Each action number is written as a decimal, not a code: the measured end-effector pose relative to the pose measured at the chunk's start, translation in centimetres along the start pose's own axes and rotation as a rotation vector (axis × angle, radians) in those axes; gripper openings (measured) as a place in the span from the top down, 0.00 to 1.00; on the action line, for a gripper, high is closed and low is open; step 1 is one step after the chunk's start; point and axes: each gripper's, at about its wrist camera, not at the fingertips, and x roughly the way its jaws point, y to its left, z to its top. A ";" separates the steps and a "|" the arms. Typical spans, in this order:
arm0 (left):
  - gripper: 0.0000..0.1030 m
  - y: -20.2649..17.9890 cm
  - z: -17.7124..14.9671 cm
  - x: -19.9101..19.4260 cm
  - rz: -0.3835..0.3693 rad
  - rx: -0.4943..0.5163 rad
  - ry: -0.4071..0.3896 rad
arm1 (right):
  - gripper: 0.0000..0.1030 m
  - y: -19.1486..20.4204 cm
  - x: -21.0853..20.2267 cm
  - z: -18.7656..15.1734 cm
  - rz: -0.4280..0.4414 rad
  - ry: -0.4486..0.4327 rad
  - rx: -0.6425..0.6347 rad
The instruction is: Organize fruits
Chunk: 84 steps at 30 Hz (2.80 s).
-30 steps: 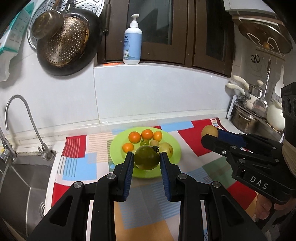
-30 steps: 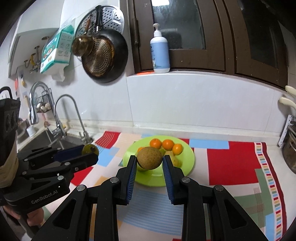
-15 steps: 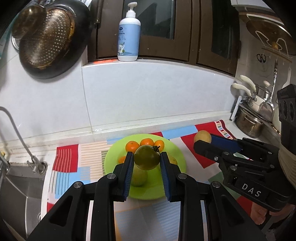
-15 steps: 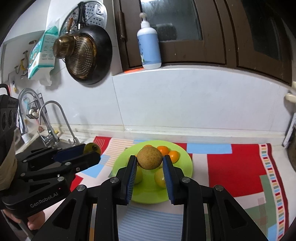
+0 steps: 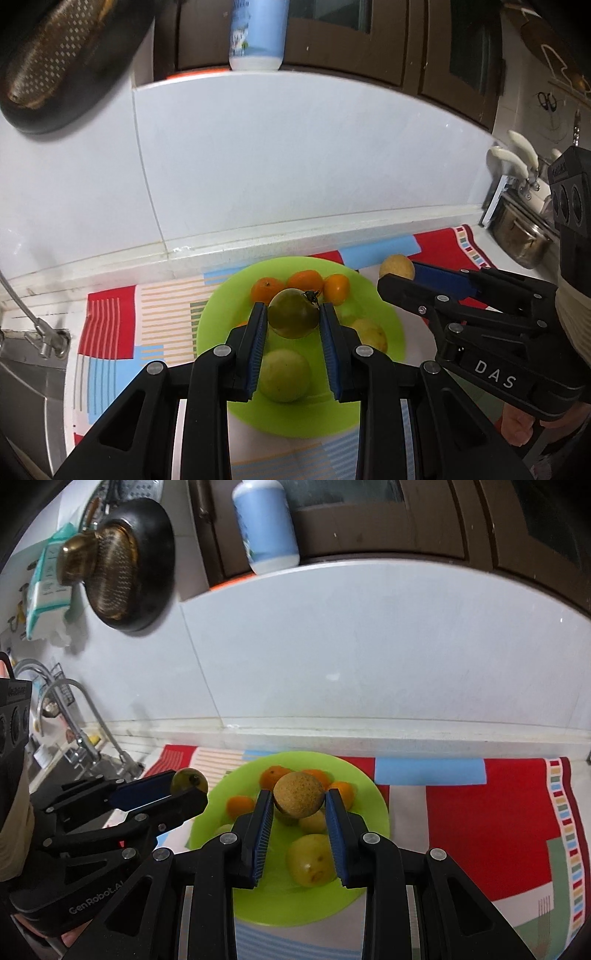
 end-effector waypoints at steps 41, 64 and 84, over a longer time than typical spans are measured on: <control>0.03 0.3 -7.3 -16.2 0.164 0.055 -0.243 | 0.17 6.1 -14.9 -7.0 -0.330 -0.179 0.104; 0.00 -5.4 -14.8 -27.8 0.246 -0.025 -0.293 | 0.17 9.5 -26.8 -13.3 -0.246 -0.205 0.014; 0.00 -8.3 -18.8 -32.6 0.292 -0.004 -0.290 | 0.15 10.6 -31.6 -17.7 -0.205 -0.203 0.000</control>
